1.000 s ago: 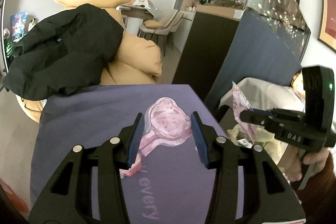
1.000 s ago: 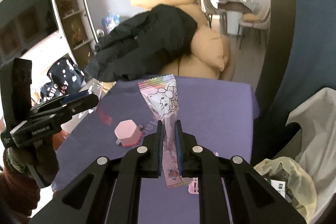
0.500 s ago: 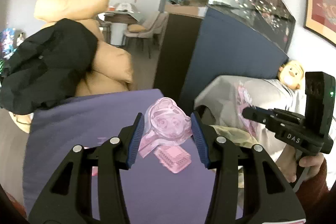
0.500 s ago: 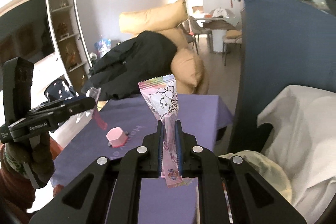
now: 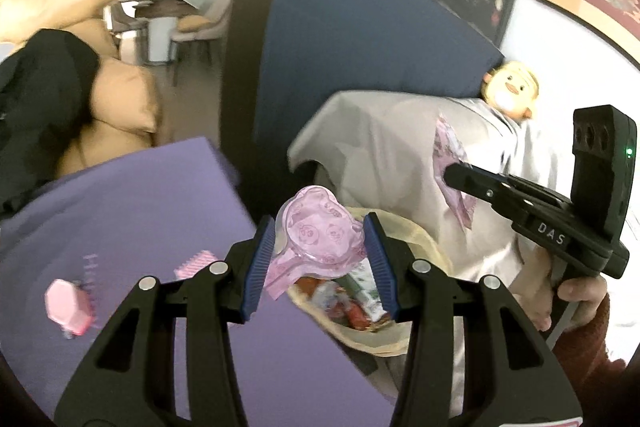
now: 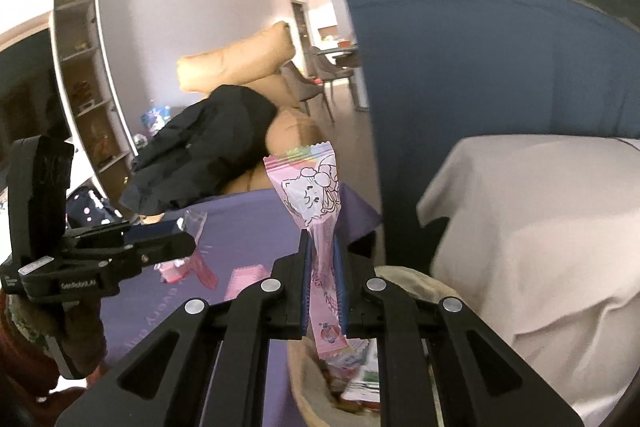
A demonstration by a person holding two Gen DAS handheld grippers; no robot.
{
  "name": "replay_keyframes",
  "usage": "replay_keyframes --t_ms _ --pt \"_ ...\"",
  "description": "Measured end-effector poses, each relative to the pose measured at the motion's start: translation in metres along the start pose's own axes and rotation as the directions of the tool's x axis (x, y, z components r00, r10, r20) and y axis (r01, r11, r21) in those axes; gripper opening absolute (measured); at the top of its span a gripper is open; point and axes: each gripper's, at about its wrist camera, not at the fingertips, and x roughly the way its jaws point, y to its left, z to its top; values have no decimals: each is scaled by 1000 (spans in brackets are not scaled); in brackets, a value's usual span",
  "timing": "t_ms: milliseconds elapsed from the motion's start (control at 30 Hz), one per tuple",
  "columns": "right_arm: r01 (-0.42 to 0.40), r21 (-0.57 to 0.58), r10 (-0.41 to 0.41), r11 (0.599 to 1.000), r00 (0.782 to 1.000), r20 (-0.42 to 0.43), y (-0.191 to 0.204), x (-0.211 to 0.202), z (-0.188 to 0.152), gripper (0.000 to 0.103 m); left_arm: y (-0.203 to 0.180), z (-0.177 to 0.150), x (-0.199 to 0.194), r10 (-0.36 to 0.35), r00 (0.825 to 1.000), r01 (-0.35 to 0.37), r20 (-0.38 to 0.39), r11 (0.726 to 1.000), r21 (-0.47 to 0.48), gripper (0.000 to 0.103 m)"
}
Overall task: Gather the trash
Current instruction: 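Carry the pink plastic piece to the trash bag with the left tool while the right carries the wrapper, then open both tools to drop the pink items into the trash bag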
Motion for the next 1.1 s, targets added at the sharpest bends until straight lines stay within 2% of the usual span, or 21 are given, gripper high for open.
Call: replay_keyframes --t_ms 133,267,400,633,767,833,867,967,1100 --pt "19 32 -19 999 1000 4 -25 -3 -6 12 -12 -4 24 -32 998 32 -50 999 7 43" --pt "37 60 -37 998 999 0 -38 -2 -14 12 -19 -10 52 -66 992 63 -110 998 -25 43" --pt "54 75 -53 996 999 -6 -49 -3 -19 12 -23 -18 76 -133 979 126 -153 991 -53 43" --pt "88 91 -87 992 996 -16 -59 -2 -23 12 -28 -30 120 -173 958 155 -229 984 -92 43" --pt "95 102 -93 990 995 -27 -64 2 -24 12 -28 -39 139 -160 955 141 -250 986 -92 43" --pt "97 110 -94 989 995 -37 -66 6 -25 12 -25 -44 145 -150 955 128 -258 987 -98 46" --pt "98 112 -94 989 995 -41 -67 7 -26 12 -24 -44 148 -143 955 121 -259 988 -101 51" --pt "96 117 -90 988 995 -52 -68 11 -29 12 -15 -48 149 -133 958 103 -254 986 -128 57" --pt "81 122 -73 989 995 -69 -66 21 -30 12 -5 -50 139 -120 963 84 -240 984 -156 59"
